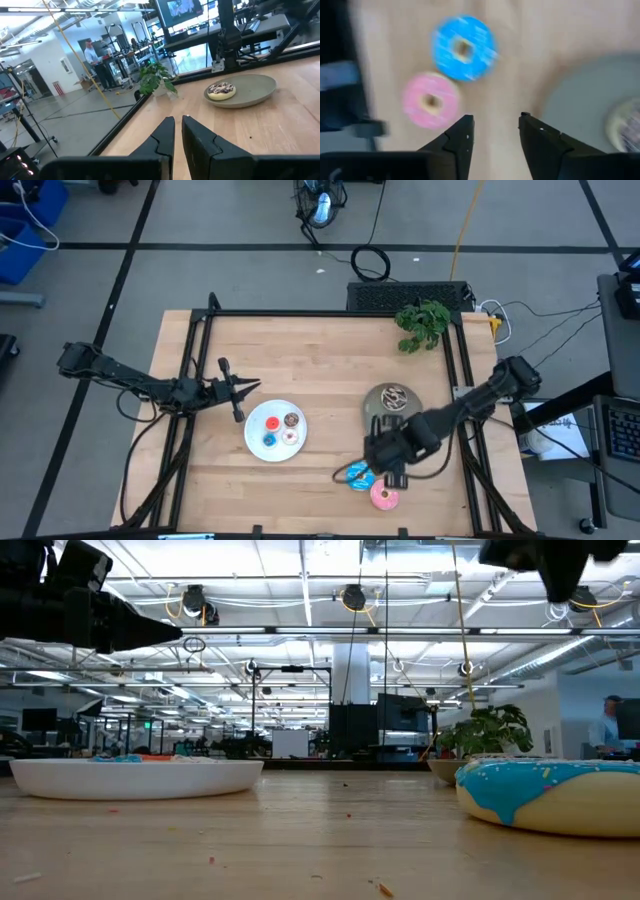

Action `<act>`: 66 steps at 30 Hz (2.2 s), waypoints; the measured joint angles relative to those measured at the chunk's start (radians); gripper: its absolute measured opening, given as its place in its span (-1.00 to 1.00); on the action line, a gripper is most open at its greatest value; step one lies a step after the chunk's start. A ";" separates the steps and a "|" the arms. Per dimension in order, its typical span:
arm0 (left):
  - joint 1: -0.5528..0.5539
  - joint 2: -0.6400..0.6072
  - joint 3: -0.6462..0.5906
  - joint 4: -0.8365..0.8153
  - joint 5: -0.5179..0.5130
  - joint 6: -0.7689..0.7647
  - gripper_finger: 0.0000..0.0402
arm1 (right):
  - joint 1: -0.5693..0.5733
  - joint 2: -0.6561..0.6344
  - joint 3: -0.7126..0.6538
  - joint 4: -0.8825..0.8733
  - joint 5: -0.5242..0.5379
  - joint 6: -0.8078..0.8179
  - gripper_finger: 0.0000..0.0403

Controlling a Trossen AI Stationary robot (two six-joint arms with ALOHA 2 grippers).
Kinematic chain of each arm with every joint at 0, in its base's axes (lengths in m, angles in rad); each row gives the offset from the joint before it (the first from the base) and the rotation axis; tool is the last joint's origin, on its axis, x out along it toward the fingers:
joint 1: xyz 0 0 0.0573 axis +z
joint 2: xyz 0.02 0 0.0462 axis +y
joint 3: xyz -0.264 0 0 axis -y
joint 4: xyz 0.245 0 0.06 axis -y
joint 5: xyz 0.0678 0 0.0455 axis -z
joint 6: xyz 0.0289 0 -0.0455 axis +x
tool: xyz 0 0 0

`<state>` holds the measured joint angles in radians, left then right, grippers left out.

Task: Pick & Place donuts
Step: Put the big pink donut on the gray plate

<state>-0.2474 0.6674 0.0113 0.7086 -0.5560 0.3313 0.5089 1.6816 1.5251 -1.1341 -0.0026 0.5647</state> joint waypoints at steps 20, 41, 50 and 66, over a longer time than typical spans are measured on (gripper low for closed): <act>0.000 0.000 0.000 -0.017 0.000 0.001 -0.79 | 0.089 0.324 0.206 -0.130 -0.055 -0.085 -0.63; 0.000 0.000 0.000 -0.047 -0.004 0.006 -0.79 | 0.121 0.324 -0.001 0.057 -0.054 -0.097 0.19; 0.000 0.000 0.000 -0.052 -0.005 0.006 -0.79 | 0.121 0.323 -0.051 0.170 -0.050 -0.109 0.17; 0.000 0.000 0.000 -0.055 -0.005 0.005 -0.79 | 0.117 0.293 -0.179 0.221 -0.100 -0.106 -0.25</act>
<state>-0.2474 0.6670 0.0113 0.6540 -0.5610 0.3363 0.6260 1.9751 1.3463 -0.9133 -0.1027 0.4591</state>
